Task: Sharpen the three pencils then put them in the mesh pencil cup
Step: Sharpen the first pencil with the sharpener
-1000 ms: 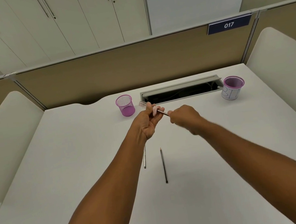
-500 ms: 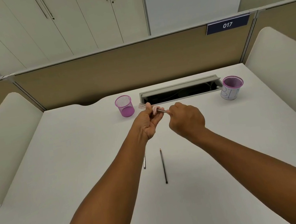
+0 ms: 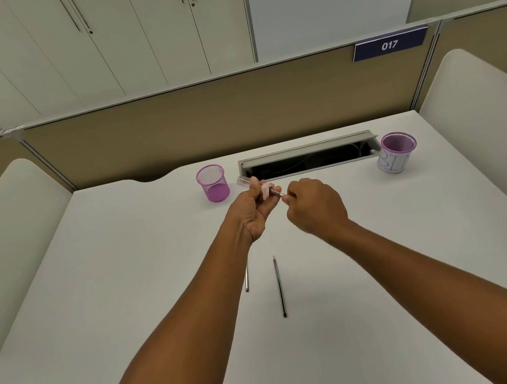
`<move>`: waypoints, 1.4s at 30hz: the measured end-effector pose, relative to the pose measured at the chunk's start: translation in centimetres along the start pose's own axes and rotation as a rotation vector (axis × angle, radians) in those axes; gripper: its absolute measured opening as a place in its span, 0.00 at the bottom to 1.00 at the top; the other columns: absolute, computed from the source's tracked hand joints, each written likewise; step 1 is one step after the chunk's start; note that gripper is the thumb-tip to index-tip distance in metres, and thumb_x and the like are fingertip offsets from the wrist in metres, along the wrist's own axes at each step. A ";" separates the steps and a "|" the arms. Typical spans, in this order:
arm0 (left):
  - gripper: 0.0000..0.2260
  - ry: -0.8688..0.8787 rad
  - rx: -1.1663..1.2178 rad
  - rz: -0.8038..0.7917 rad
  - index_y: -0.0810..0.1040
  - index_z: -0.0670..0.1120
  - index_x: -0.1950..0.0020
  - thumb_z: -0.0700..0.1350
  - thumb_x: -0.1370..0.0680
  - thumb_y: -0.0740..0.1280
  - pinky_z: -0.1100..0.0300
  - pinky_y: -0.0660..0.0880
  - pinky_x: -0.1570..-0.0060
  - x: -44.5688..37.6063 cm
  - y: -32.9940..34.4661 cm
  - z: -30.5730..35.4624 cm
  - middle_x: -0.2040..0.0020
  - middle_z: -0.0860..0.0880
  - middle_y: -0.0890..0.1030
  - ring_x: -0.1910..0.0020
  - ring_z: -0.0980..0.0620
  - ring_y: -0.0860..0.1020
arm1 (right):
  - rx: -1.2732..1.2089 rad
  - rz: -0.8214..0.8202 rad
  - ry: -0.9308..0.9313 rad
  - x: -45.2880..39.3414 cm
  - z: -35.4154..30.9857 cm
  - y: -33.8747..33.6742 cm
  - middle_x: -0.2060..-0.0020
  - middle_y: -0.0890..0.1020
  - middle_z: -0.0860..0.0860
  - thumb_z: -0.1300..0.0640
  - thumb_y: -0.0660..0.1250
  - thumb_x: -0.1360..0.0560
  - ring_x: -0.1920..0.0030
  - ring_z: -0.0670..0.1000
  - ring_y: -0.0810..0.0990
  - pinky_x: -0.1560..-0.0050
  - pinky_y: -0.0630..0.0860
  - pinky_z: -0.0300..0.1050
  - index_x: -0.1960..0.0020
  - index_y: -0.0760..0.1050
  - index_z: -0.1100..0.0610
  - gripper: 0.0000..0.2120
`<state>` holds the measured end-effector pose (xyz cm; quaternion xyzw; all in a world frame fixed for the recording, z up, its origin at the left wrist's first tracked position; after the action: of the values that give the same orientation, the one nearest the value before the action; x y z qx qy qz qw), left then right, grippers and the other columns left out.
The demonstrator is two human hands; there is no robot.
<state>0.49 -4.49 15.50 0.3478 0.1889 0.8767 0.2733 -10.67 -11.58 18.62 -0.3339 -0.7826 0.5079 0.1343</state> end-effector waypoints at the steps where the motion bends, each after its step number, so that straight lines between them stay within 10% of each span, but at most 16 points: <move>1: 0.12 -0.005 0.003 -0.001 0.75 0.36 0.45 0.45 0.20 0.64 0.51 0.80 0.52 0.1 0.1 -0.1 0.52 0.38 0.81 0.57 0.43 0.83 | 0.088 0.035 -0.048 0.3 -0.2 -0.1 0.64 0.73 0.50 0.55 0.60 0.20 0.66 0.50 0.71 0.71 0.57 0.38 0.54 0.75 0.59 0.10; 4: 0.12 -0.013 0.012 -0.016 0.75 0.36 0.46 0.45 0.20 0.63 0.50 0.80 0.50 0.1 0.3 -0.4 0.53 0.38 0.80 0.57 0.43 0.82 | 0.075 -0.029 0.040 0.1 -0.3 -0.2 0.67 0.72 0.50 0.56 0.60 0.21 0.70 0.48 0.69 0.72 0.58 0.38 0.58 0.74 0.58 0.09; 11: 0.12 -0.015 -0.012 -0.042 0.75 0.36 0.45 0.46 0.19 0.62 0.51 0.79 0.50 0.1 -0.6 -0.8 0.51 0.38 0.81 0.53 0.43 0.82 | -1.028 -0.656 0.827 -0.9 1.4 -0.3 0.76 0.71 0.50 0.55 0.54 0.17 0.79 0.44 0.60 0.80 0.55 0.34 0.59 0.74 0.61 0.17; 21: 0.11 0.001 -0.012 0.079 0.76 0.38 0.48 0.46 0.20 0.64 0.48 0.78 0.46 -0.6 -0.8 -1.3 0.56 0.39 0.81 0.55 0.43 0.82 | -0.231 -0.273 0.170 -0.2 0.6 1.2 0.57 0.79 0.52 0.52 0.62 0.20 0.60 0.50 0.75 0.63 0.70 0.40 0.48 0.75 0.58 0.09; 42: 0.17 -0.020 0.076 0.079 0.77 0.36 0.41 0.49 0.20 0.65 0.50 0.80 0.51 0.3 -1.1 -0.6 0.55 0.39 0.83 0.57 0.43 0.84 | -0.241 -0.131 0.105 0.4 2.1 1.2 0.52 0.82 0.53 0.53 0.62 0.20 0.56 0.50 0.78 0.54 0.76 0.44 0.44 0.78 0.57 0.11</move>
<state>0.25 -3.55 14.68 0.3738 0.2052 0.8755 0.2270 -11.63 -12.45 16.55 -0.3219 -0.8500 0.3821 0.1670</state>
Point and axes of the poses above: each hand's wrist, its own x-axis away from the middle knuckle, its own y-axis out of the palm, z = x × y, the point moved 3 cm from there along -x, towards the middle knuckle
